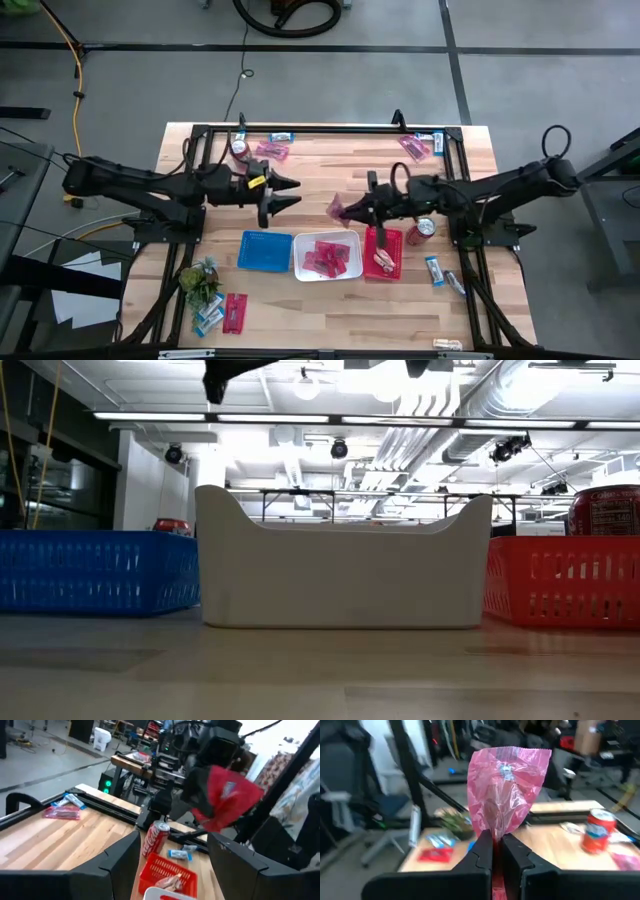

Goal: Sort candy
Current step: Put the pink candy into the white bin

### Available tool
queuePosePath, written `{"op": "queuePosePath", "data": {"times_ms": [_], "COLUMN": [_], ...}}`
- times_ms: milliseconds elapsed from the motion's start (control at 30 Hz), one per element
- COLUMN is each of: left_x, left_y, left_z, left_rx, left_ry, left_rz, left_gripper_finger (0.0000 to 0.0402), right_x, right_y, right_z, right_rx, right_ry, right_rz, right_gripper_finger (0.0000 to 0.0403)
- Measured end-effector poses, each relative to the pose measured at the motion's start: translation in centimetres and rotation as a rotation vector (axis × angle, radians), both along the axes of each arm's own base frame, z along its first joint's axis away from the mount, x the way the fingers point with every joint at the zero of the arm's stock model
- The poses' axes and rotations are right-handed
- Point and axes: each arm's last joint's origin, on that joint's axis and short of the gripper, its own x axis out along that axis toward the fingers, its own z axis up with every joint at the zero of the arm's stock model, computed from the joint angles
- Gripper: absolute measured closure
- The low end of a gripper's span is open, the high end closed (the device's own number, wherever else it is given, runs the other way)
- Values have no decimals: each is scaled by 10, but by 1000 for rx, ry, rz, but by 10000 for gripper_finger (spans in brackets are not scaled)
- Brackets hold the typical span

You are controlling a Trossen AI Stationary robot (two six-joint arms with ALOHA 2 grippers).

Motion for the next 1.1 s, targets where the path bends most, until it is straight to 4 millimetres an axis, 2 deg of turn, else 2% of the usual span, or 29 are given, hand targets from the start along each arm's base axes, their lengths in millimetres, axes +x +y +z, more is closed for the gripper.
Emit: {"op": "queuePosePath", "data": {"times_ms": [100, 400, 633, 1100], "left_x": [-7, -17, -17, -17], "left_y": [-5, -14, -17, -15], "left_z": [-4, 3, -4, -5], "left_rx": [20, 132, 266, 271], "left_ry": [67, 58, 130, 143], "left_rz": [-5, -57, -89, -58], "left_gripper_finger": [184, 199, 202, 202], "right_x": [10, 27, 28, 28], "right_y": [-2, -4, -4, -4], "right_z": [5, 10, 7, 7], "right_rx": [-20, -9, 36, 37], "right_ry": [48, 67, 92, 98], "right_rz": [-29, -44, -52, -45], "right_gripper_finger": [400, 400, 400, 400]}}
